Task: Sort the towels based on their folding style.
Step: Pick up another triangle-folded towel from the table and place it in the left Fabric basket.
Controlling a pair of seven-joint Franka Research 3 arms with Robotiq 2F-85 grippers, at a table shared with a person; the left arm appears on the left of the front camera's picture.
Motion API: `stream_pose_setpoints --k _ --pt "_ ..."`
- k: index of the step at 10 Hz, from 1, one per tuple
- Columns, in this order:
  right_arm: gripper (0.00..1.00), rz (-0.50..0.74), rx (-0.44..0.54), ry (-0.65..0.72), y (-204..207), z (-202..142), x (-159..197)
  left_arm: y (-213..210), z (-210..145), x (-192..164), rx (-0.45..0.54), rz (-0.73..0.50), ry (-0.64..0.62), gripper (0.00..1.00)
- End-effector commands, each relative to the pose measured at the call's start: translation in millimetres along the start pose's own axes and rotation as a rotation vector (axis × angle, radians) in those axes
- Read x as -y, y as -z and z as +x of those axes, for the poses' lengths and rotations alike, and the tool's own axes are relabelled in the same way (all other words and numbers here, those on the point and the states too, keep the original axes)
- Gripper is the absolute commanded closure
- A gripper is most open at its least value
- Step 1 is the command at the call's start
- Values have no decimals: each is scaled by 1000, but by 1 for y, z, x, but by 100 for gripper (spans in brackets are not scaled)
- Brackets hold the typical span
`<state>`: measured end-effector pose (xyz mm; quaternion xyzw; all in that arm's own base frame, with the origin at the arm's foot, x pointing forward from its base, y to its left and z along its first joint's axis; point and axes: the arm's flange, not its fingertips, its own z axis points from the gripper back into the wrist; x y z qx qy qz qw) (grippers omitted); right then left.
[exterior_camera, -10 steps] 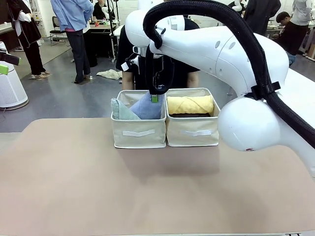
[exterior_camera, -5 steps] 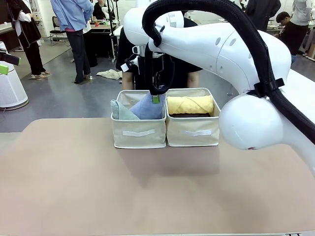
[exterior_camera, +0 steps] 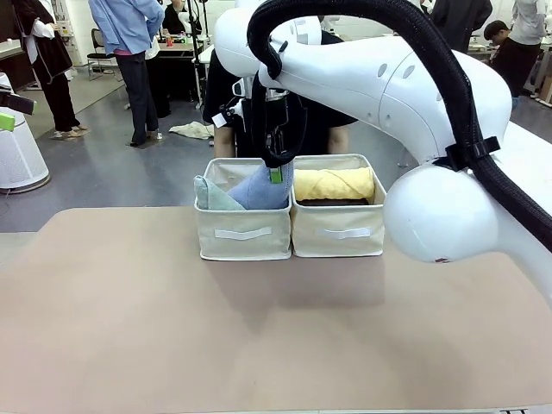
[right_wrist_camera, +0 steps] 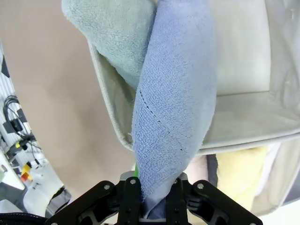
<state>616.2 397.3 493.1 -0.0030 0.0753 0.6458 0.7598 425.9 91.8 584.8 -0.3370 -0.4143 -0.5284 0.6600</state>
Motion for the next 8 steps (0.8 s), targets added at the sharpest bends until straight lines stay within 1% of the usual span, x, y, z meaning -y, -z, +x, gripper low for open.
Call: stream_pose_setpoints --k 1,3,4,7,8 --pt "82 -6 21 11 -8 4 8 -1 0 1 14 -5 5 0" --pt "82 -23 43 -4 -6 8 16 -1 0 1 14 -5 5 0" --pt "82 -55 53 -33 -3 11 18 -1 0 1 14 -5 5 0" --pt "82 -67 69 -68 6 19 27 -1 0 1 14 -5 5 0" --pt "82 -49 61 -70 11 21 32 -1 0 1 14 -5 5 0"
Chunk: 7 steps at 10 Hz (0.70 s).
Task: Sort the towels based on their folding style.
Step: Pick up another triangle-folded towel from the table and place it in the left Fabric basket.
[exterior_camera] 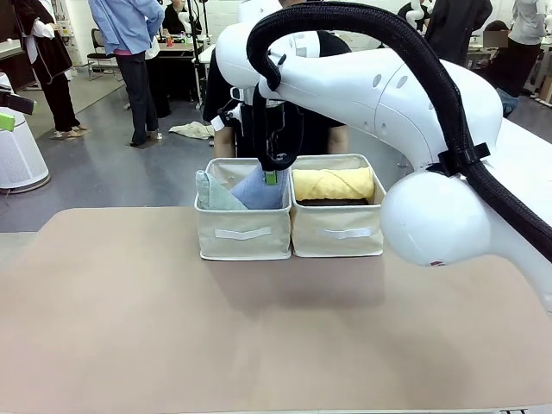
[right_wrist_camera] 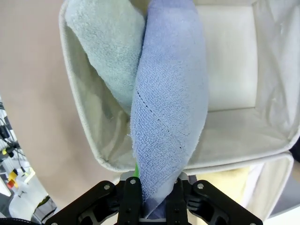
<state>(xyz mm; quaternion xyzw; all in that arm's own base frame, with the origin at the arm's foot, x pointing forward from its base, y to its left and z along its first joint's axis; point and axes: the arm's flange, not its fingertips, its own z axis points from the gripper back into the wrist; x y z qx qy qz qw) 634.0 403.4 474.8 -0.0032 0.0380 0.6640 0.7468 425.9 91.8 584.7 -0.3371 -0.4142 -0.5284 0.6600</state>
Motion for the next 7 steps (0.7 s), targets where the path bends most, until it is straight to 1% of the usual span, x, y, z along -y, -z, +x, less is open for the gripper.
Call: stream_pose_setpoints --k 1,5,6,7 --pt "82 6 9 -26 -1 10 17 -1 1 1 14 -5 5 0" --pt "82 -1 22 -50 5 12 21 -1 1 1 14 -5 5 0" --pt "74 -10 31 -65 3 11 20 -1 1 1 14 -5 5 0" --pt "22 -18 34 -73 2 10 19 -1 1 1 14 -5 5 0"
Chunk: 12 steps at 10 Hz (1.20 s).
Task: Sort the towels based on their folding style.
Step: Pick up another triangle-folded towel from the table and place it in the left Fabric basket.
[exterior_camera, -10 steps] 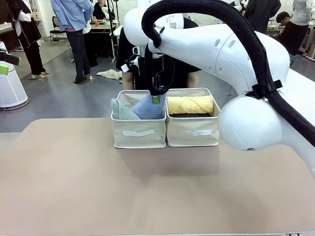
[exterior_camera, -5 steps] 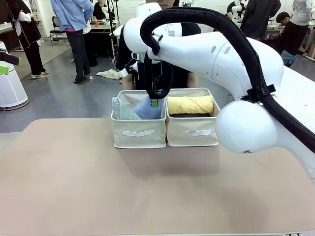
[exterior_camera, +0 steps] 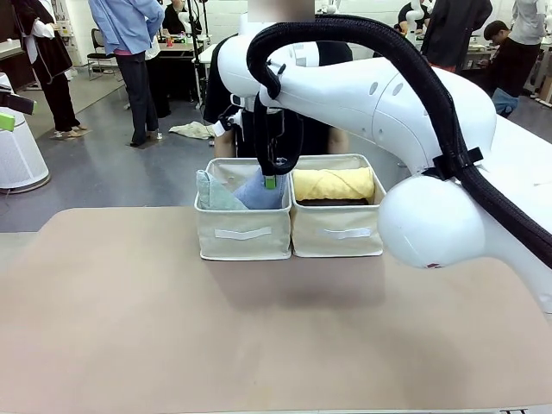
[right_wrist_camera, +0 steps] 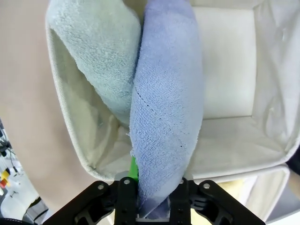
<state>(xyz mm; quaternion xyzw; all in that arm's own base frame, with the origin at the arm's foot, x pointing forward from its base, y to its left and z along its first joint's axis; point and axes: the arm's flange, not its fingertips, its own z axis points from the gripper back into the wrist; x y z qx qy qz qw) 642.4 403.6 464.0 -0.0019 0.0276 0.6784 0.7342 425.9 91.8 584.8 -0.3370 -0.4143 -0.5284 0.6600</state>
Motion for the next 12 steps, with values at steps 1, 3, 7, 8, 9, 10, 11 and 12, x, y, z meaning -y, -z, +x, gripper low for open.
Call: stream_pose_setpoints --k 1,3,7,8,9,10,11,12 --pt "14 -8 20 -39 -9 7 9 -1 0 1 14 -5 5 0" --pt "0 -12 25 -42 -10 7 8 -1 0 1 14 -5 5 0" --pt "0 -13 30 -43 -11 7 8 -1 0 1 14 -5 5 0" --pt "0 -15 32 -43 -12 7 7 -1 0 1 14 -5 5 0" --pt "0 -18 35 -44 -13 6 5 -1 0 1 14 -5 5 0" --pt "0 -19 38 -43 -14 5 4 -1 0 1 14 -5 5 0" --pt "0 -18 39 -43 -14 5 3 -1 0 1 14 -5 5 0" --pt "0 -18 40 -41 -15 4 4 -1 0 1 14 -5 5 0"
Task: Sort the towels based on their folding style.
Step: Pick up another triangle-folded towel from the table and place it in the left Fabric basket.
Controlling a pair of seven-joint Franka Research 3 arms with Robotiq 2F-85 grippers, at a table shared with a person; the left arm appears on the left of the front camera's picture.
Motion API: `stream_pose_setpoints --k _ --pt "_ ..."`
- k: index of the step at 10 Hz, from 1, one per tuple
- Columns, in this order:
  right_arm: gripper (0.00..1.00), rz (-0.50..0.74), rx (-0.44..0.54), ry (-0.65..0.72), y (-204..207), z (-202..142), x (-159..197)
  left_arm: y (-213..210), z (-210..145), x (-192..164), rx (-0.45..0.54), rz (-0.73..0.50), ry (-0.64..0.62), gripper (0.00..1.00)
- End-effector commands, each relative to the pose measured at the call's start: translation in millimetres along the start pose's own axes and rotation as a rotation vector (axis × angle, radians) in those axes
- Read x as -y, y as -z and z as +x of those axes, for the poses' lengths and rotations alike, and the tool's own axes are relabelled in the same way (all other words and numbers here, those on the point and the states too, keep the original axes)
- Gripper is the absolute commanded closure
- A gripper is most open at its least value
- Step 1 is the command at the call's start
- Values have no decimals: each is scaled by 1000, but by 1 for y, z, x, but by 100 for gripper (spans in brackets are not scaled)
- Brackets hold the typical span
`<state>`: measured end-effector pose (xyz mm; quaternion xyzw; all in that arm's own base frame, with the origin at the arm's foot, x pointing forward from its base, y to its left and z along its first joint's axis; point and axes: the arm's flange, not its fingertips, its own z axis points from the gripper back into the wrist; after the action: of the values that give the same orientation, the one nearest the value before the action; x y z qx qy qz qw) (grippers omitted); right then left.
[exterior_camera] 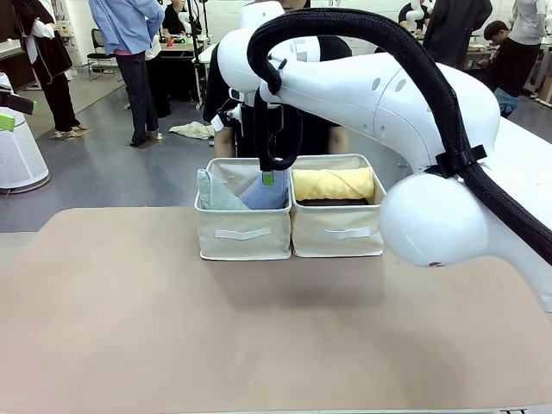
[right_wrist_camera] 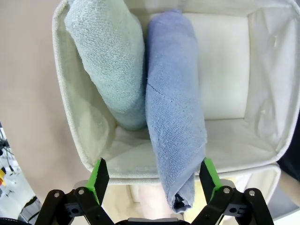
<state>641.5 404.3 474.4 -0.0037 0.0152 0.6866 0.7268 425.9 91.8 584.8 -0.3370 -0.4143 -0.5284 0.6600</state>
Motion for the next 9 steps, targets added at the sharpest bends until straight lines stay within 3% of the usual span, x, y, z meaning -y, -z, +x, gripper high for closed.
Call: stream_pose_setpoints --k 1,6,9 --pt "0 4 25 -15 -4 4 5 -1 0 1 14 -5 5 0" --pt "0 4 19 24 -7 -2 1 -1 0 1 14 -5 5 0" --pt "0 -5 -10 105 -14 -29 -22 -1 0 1 14 -5 5 0"
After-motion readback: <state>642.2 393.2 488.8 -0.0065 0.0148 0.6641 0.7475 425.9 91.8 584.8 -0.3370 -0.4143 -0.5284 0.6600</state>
